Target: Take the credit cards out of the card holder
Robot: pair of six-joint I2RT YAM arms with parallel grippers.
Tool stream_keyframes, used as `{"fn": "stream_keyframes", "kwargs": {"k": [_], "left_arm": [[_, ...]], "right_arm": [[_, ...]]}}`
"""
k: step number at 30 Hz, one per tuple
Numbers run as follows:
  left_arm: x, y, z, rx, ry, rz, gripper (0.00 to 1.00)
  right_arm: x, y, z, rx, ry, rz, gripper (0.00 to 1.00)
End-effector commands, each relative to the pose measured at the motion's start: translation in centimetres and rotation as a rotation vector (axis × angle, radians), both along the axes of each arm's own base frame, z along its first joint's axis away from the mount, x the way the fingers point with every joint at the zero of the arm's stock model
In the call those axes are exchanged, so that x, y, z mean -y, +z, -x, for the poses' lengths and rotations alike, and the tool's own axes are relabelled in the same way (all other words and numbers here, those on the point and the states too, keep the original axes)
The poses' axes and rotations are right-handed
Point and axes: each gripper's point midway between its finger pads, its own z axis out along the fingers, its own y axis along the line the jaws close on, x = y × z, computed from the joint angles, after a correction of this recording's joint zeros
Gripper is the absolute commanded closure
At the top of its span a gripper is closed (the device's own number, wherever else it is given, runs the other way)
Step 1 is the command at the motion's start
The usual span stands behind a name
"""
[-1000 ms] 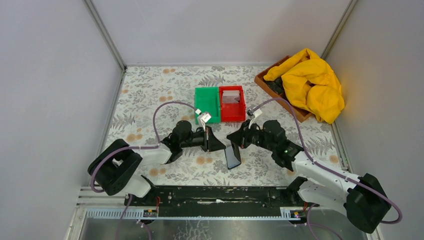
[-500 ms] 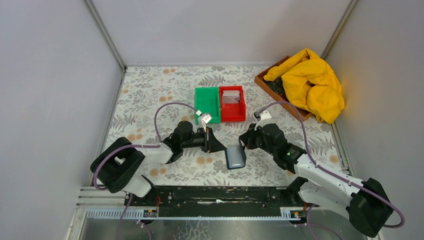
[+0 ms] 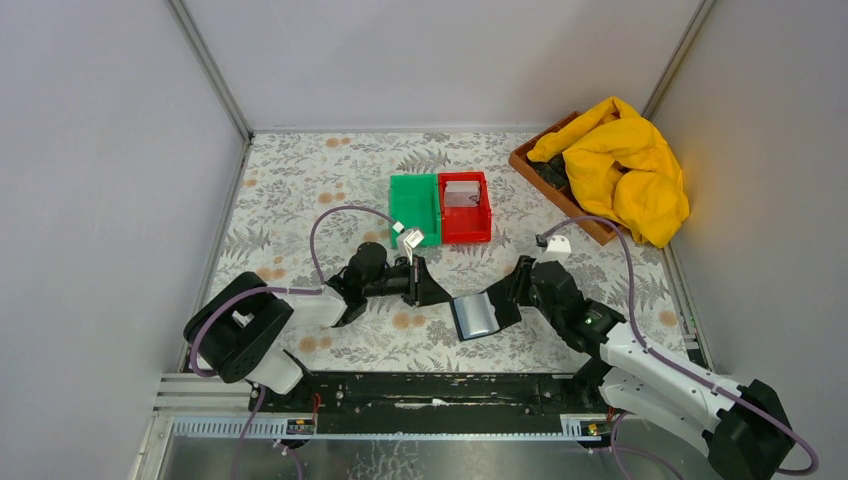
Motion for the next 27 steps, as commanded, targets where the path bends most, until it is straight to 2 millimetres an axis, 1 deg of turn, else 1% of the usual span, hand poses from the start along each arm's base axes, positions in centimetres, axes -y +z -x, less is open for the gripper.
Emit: {"fn": "stream_keyframes", "kwargs": {"k": [1, 2, 3, 5, 6, 8, 10, 11, 13, 14, 17, 19, 20, 21, 22, 23, 25, 27], "left_arm": [[0.3, 0.2, 0.2, 0.014, -0.017, 0.008, 0.74], [0.3, 0.1, 0.2, 0.014, -0.019, 0.009, 0.74], [0.3, 0.1, 0.2, 0.012, -0.019, 0.009, 0.75], [0.3, 0.0, 0.2, 0.012, -0.018, 0.007, 0.74], [0.3, 0.1, 0.2, 0.012, -0.018, 0.007, 0.74], [0.3, 0.0, 0.1, 0.010, -0.016, 0.006, 0.74], [0.3, -0.2, 0.1, 0.007, -0.015, 0.003, 0.74], [0.3, -0.2, 0.0, 0.006, -0.014, 0.003, 0.74], [0.3, -0.4, 0.0, 0.000, -0.011, -0.002, 0.74], [0.3, -0.5, 0.0, 0.000, -0.011, -0.002, 0.74], [0.3, -0.6, -0.1, -0.003, -0.006, -0.006, 0.74], [0.2, -0.8, -0.4, -0.001, 0.016, -0.017, 0.72], [0.1, -1.0, -0.7, 0.002, 0.033, -0.028, 0.67], [-0.1, -1.1, -1.0, 0.007, 0.052, -0.041, 0.59], [-0.3, -1.2, -1.2, 0.013, 0.071, -0.054, 0.50], [-0.6, -1.3, -1.5, 0.019, 0.091, -0.066, 0.41], [-0.9, -1.3, -1.8, 0.032, 0.118, -0.084, 0.27], [-1.1, -1.2, -2.0, 0.041, 0.132, -0.090, 0.20]], "right_arm": [[2.1, -0.2, 0.0, 0.025, -0.100, 0.023, 0.37], [2.5, -0.4, 0.0, 0.027, -0.113, 0.032, 0.29], [2.8, -0.2, 0.0, 0.034, -0.126, 0.038, 0.26], [3.2, 0.2, 0.0, 0.053, -0.138, 0.037, 0.25], [3.4, 0.8, -0.2, 0.073, -0.150, 0.031, 0.25], [3.2, 2.0, -0.3, 0.110, -0.138, 0.005, 0.27], [2.6, 3.1, -0.4, 0.139, -0.108, -0.021, 0.33], [2.1, 3.3, -0.3, 0.143, -0.080, -0.032, 0.35], [2.0, 3.2, -0.3, 0.135, -0.067, -0.021, 0.37], [2.1, 2.9, -0.3, 0.125, -0.072, -0.003, 0.40], [1.6, 1.6, -0.1, 0.084, -0.045, 0.015, 0.59], [0.8, 0.6, 0.3, 0.047, -0.011, -0.005, 0.79], [0.4, 0.1, 0.5, 0.027, 0.000, -0.020, 0.87], [-0.1, -0.5, 0.8, 0.008, 0.017, -0.038, 0.93], [-0.3, -1.1, 1.1, -0.010, 0.020, -0.058, 0.96], [-0.7, -1.8, 1.5, -0.031, 0.032, -0.080, 0.97], [-1.8, -3.1, 2.4, -0.072, 0.071, -0.147, 0.97], [-2.9, -4.0, 3.3, -0.114, 0.110, -0.210, 0.97]]}}
